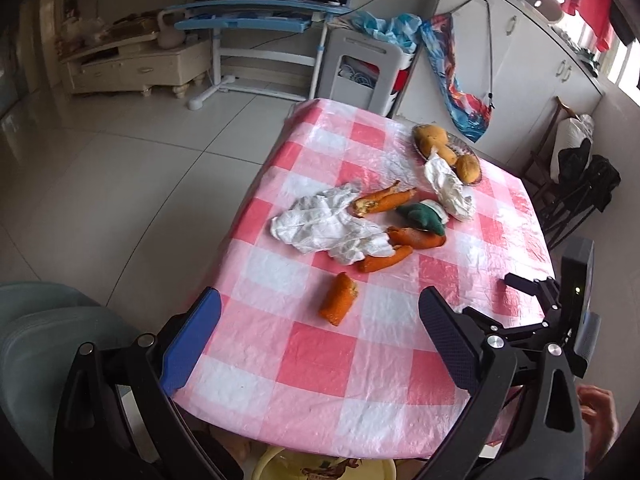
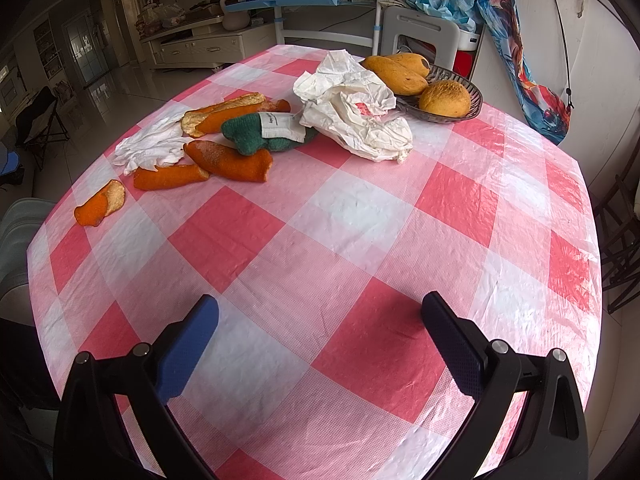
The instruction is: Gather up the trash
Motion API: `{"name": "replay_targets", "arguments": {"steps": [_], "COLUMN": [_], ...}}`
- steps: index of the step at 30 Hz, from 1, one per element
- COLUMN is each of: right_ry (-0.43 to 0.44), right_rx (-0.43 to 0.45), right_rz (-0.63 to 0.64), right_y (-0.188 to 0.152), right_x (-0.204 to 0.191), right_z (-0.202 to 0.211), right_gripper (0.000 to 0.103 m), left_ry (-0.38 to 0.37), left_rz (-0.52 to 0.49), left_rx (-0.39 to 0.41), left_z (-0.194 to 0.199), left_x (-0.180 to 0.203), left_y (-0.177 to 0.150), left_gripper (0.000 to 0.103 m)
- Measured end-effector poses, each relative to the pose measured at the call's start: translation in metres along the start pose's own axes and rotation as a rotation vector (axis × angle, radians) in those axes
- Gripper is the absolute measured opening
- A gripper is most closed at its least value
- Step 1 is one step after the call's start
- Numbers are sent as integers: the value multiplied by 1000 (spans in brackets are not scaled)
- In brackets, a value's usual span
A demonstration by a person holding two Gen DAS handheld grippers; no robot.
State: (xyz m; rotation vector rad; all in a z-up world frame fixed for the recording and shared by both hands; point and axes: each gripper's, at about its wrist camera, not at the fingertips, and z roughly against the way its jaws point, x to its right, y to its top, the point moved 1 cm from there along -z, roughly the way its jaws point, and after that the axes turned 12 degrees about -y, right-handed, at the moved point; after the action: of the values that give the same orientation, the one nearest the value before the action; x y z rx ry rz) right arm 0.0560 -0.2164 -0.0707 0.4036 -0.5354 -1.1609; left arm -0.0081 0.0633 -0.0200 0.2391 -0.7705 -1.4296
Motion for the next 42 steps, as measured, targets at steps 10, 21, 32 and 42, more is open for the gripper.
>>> {"name": "replay_targets", "arguments": {"steps": [10,21,32,42], "right_ry": [0,0,-2,71], "right_rx": [0,0,4,136], "right_rz": [0,1,80,159], "right_y": [0,0,10,21], "right_x": [0,0,-13,-43], "right_z": [0,0,15,34], "right_gripper": [97,97,97,96], "left_ry": [-21,-18,63,-38], "left_rz": [93,53,-245,-185], "left_rx": [-27,-58,-176,-211], "left_z": [-4,-18,-72,-85], "left_x": [-33,-41,18,17], "left_y": [8,15,-9,-5], "left_gripper": [96,96,73,16]}}
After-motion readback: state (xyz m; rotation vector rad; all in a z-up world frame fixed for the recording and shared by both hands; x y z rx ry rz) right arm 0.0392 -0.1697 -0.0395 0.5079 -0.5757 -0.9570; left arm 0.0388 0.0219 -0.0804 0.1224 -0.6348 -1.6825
